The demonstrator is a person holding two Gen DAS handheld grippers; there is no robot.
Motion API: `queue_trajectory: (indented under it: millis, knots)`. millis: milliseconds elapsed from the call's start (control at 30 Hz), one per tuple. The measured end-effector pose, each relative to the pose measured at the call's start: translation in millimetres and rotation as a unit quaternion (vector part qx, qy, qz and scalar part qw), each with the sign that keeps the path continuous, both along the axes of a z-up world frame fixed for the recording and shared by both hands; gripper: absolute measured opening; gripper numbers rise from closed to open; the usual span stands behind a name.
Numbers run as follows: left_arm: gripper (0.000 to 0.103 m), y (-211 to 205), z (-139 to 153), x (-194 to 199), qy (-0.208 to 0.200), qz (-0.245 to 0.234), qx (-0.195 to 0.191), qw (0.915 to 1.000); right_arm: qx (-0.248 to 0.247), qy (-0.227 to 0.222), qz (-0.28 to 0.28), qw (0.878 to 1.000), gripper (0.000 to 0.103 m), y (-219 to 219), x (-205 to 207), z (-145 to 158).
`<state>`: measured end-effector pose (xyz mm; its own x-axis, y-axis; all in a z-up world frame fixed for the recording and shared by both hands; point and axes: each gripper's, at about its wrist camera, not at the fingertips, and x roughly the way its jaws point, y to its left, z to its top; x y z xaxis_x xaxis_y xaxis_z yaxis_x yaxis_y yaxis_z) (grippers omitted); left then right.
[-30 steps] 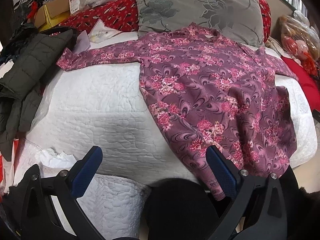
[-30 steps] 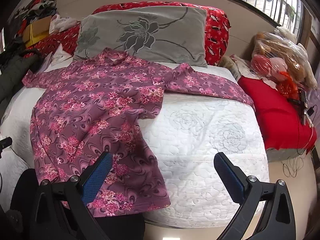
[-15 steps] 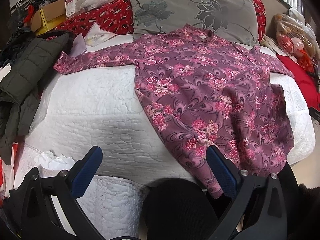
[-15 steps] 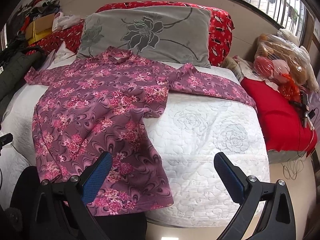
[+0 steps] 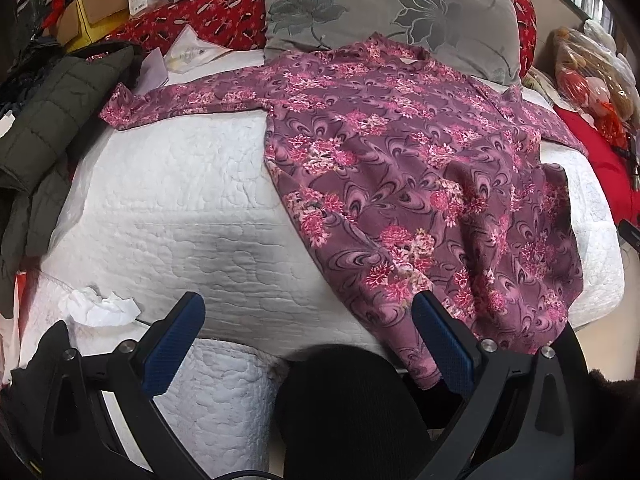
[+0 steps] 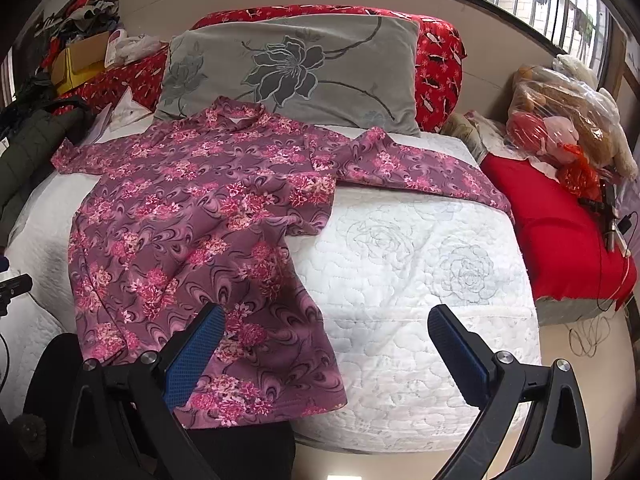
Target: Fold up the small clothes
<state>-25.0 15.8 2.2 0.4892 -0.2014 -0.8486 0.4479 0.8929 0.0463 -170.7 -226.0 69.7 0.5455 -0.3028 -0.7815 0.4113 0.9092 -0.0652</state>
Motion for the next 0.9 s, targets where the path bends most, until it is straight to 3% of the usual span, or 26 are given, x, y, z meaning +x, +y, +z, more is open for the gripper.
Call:
queue_trajectory:
  millis: [467,633,900]
  knots:
    - [0.103,-9.7,-7.4,6.9,0.018,-0.004,0.008,0.9998,0.014,0.021,0.004,1.000,0.101,-3.3,4.7,-14.6]
    - [0.103,-9.6,-29.0,20.8,0.094,0.008,0.008,0.9955,0.039,0.051,-0.005,0.998,0.101,-12.3,5.2,-34.7]
    - [0.103,-39.2,-75.9,30.6,0.239,0.002,0.006,0.9709,0.074,0.097,-0.001,0.993,0.097,-19.0,7.8,-71.9]
